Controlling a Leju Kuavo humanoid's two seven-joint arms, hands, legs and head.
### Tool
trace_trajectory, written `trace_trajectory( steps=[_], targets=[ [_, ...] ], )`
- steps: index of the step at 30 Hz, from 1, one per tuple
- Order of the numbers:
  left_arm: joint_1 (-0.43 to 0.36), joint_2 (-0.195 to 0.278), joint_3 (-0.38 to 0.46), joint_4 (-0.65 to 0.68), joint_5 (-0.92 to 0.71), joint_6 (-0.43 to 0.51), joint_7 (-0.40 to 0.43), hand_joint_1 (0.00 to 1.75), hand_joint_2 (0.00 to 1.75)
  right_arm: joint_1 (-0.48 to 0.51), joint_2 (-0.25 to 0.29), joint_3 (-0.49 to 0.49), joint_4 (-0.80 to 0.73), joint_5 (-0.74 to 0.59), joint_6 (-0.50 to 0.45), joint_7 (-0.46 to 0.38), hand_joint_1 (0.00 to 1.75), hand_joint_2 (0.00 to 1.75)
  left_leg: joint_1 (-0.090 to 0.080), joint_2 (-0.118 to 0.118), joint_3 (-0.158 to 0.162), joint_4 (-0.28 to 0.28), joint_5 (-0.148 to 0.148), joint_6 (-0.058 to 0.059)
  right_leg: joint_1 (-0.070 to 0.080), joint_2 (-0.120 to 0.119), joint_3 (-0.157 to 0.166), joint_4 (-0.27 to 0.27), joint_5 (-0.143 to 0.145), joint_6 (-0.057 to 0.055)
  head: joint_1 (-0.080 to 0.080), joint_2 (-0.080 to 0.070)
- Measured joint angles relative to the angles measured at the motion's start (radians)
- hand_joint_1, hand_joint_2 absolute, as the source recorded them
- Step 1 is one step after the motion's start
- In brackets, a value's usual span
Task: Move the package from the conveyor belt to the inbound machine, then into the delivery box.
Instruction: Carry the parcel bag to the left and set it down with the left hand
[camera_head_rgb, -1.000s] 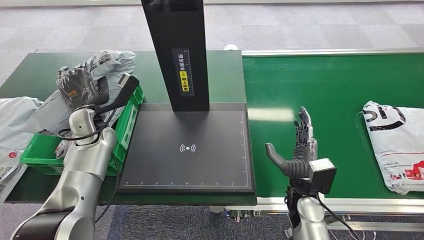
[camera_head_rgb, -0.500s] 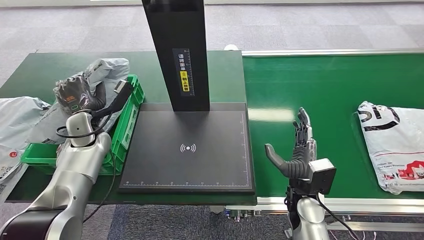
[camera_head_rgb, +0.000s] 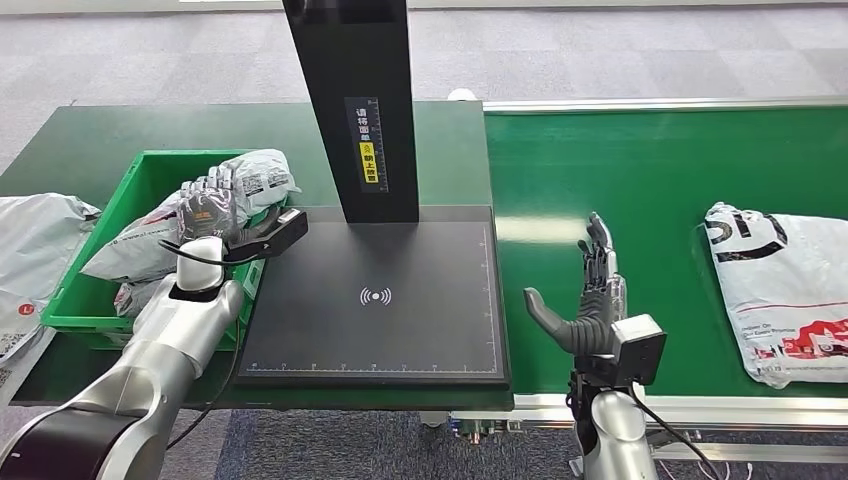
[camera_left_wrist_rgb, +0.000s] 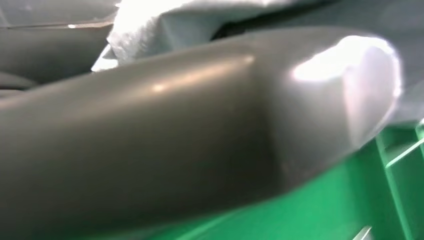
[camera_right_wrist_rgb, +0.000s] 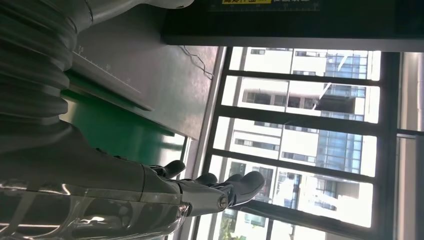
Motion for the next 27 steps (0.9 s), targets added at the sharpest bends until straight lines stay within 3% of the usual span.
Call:
trace_trajectory(
  steps=[5,11,15,21,27],
  targets=[
    [0.001,-0.001,0.013,0.010,0.018,0.130,-0.022,0.00,0.00,-0.001,0.000,-0.001,0.008,0.008,0.003,-0.001,0.00,1.75,0.000,0.000,0.000,0.000,0.000,0.000,0.000,0.000,0.000,0.000,0.000,0.000,0.000,0.000],
    [0.011,-0.017,0.075,0.004,0.125,0.308,-0.186,0.00,0.00,-0.001,0.000,-0.001,0.016,0.008,0.001,0.000,0.00,1.75,0.000,0.000,0.000,0.000,0.000,0.000,0.000,0.000,0.000,0.000,0.000,0.000,0.000,0.000],
    [0.053,-0.041,0.141,-0.078,0.202,0.398,-0.360,0.00,0.00,0.000,0.000,-0.001,0.018,0.008,-0.006,0.006,0.00,1.75,0.000,0.000,0.000,0.000,0.000,0.000,0.000,0.000,0.000,0.000,0.000,0.000,0.000,0.000],
    [0.141,-0.130,0.339,-0.287,0.337,0.403,-0.728,0.00,0.00,0.001,0.000,0.000,0.026,0.006,-0.017,0.009,0.00,1.75,0.000,0.000,0.000,0.000,0.000,0.000,0.000,0.000,0.000,0.000,0.000,0.000,0.000,0.000],
    [0.175,-0.209,0.471,-0.359,0.551,0.403,-0.976,0.00,0.00,0.000,0.000,0.001,0.039,0.003,-0.025,0.002,0.00,1.75,0.000,0.000,0.000,0.000,0.000,0.000,0.000,0.000,0.000,0.000,0.000,0.000,0.000,0.000]
  ],
)
